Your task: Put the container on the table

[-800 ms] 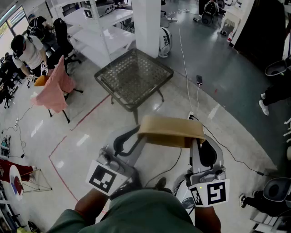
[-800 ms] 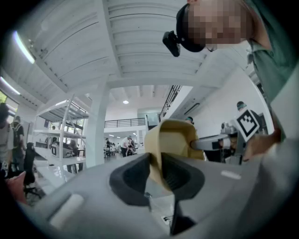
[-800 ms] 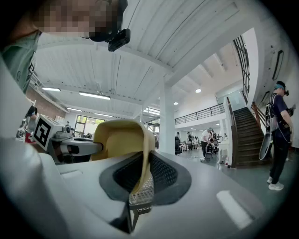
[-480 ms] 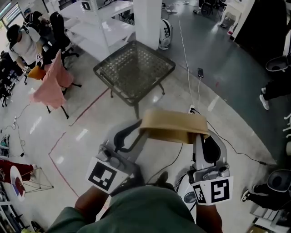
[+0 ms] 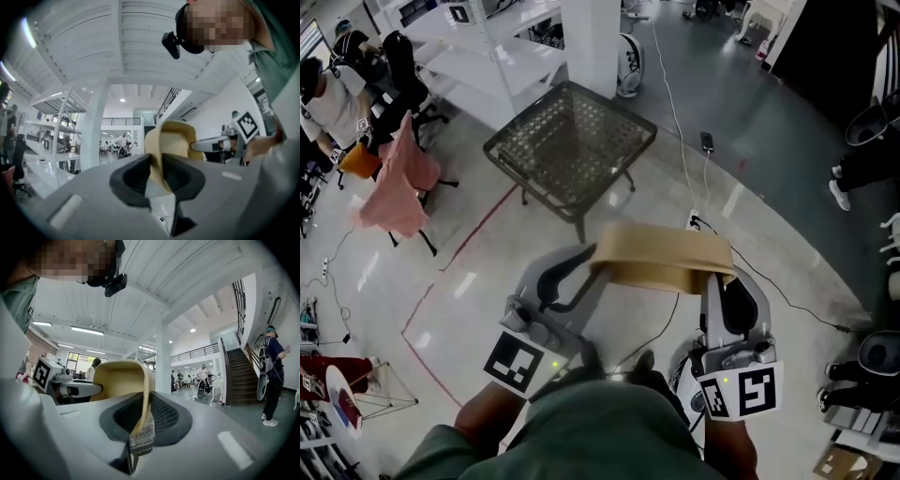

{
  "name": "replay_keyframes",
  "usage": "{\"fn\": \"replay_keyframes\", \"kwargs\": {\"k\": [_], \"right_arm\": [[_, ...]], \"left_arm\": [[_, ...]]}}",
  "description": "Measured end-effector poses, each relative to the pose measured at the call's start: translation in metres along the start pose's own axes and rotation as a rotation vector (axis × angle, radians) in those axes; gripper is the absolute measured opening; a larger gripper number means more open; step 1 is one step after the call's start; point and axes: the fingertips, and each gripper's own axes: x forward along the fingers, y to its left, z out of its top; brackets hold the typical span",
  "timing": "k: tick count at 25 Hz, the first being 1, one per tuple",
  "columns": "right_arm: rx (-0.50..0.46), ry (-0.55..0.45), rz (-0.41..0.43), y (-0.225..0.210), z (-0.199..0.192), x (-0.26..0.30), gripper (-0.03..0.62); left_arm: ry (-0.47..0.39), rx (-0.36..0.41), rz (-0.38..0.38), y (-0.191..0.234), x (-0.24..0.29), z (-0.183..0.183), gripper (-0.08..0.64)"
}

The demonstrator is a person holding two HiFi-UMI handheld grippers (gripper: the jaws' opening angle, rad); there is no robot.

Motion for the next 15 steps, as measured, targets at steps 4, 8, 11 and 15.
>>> {"fn": "replay_keyframes", "kwargs": {"k": [4,8,11,15], "right_arm": [[0.013,-0.001,-0.013,0.012,0.000,0.007,0.057],[0.005,0.000,-0.026,0.011,0.001,0.010,0.057],[-0.002,0.011,-0.025,0.001,-0.002,0.007,0.057],[0.016,0.021,-0.006,-0.023,-0.009,0.017,0.057]], "left_arm": [[-0.003,-0.008,-0.020,0.012,-0.008,-0.001,0.069],[-0.006,-0.011,-0.034,0.016,-0.004,-0.004,0.069],[-0.002,-0.016,-0.035,0.010,0.005,-0.006,0.069],[0.014,-0.017,-0.019,0.008,0.029,-0.011,0.069]]}}
